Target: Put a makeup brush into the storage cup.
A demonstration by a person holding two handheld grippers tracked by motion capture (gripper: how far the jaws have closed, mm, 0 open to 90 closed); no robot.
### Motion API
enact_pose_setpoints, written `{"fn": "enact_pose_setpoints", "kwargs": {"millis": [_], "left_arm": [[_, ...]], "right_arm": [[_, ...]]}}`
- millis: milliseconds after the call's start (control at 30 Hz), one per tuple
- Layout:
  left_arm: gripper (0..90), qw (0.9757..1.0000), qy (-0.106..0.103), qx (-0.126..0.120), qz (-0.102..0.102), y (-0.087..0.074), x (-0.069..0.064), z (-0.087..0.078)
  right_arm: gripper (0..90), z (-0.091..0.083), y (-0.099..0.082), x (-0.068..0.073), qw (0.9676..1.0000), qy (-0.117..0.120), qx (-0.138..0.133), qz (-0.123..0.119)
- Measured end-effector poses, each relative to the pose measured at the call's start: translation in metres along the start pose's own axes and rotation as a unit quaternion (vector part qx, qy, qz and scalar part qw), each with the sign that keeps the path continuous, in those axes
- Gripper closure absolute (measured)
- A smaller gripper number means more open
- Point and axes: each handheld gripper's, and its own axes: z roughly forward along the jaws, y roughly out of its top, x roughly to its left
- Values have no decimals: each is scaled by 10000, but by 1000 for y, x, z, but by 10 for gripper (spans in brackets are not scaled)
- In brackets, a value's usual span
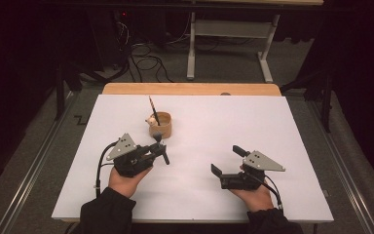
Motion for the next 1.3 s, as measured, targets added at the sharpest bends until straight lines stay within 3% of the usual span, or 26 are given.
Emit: {"fn": "enact_pose_setpoints", "kwargs": {"millis": [400, 967, 1300], "left_arm": [[782, 10000, 44, -60, -10, 2, 4, -5], [783, 9996, 214, -149, -124, 6, 10, -8], [785, 9985, 473, -210, -179, 15, 21, -7]], "right_arm": [[2, -3, 0, -4, 10000, -54, 34, -36], [2, -27, -5, -20, 9996, -259, 1, 62], [2, -26, -7, -19, 9996, -258, 24, 56]]}}
